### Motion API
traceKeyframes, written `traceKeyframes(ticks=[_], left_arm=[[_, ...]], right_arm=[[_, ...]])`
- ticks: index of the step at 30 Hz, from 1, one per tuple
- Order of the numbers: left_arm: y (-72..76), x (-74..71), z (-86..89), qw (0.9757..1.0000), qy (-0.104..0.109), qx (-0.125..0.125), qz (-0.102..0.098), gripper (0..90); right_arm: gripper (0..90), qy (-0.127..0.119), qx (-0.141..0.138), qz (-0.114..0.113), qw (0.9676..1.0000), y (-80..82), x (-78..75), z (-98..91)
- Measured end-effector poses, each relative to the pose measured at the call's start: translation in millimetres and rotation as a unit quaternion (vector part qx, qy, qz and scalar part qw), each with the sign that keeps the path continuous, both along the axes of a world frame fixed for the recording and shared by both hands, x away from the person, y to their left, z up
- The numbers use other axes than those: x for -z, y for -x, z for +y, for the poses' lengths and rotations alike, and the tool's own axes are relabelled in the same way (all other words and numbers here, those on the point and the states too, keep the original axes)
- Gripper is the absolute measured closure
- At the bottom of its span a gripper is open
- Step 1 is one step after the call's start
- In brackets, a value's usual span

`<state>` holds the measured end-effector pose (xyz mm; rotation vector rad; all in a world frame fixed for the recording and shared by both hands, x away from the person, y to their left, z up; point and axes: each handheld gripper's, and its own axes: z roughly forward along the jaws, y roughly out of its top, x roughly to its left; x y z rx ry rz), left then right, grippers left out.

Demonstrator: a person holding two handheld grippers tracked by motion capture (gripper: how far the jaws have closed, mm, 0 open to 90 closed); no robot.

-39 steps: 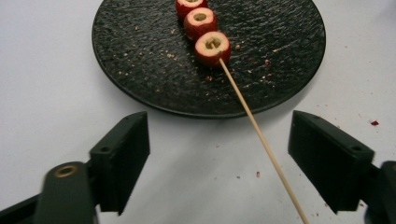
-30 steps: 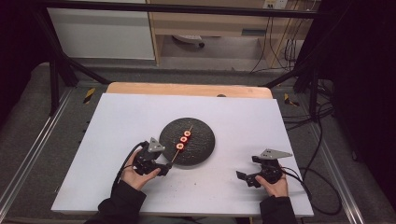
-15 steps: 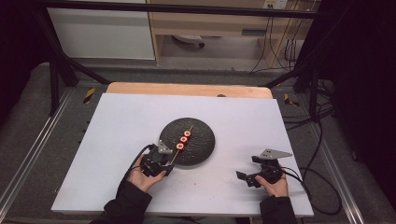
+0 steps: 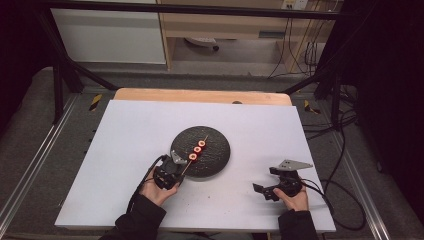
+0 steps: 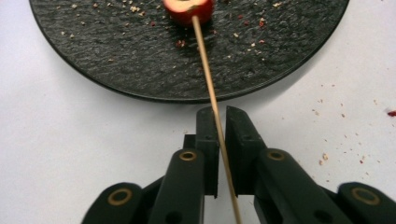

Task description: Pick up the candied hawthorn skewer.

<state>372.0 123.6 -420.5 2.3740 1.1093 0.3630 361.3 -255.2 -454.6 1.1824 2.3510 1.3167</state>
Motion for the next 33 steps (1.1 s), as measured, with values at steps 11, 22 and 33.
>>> traceKeyframes(ticks=[11, 22, 33], left_arm=[[3.2, -0.6, 7.1, 0.9998, 0.015, -0.008, -0.011, 87.9], [8.7, -0.1, 22.0, 0.9977, 0.06, -0.003, -0.032, 88.3], [19.3, 3.9, 46.2, 0.9909, 0.114, 0.0, -0.073, 88.2]], right_arm=[[0.8, -0.002, 0.001, 0.002, 1.0, 0.1, 0.1, 0.3], [0.9, -0.002, 0.0, 0.002, 1.0, 0.2, 0.2, 0.4], [0.8, -0.001, 0.002, 0.003, 1.0, 0.3, 1.2, 1.1]])
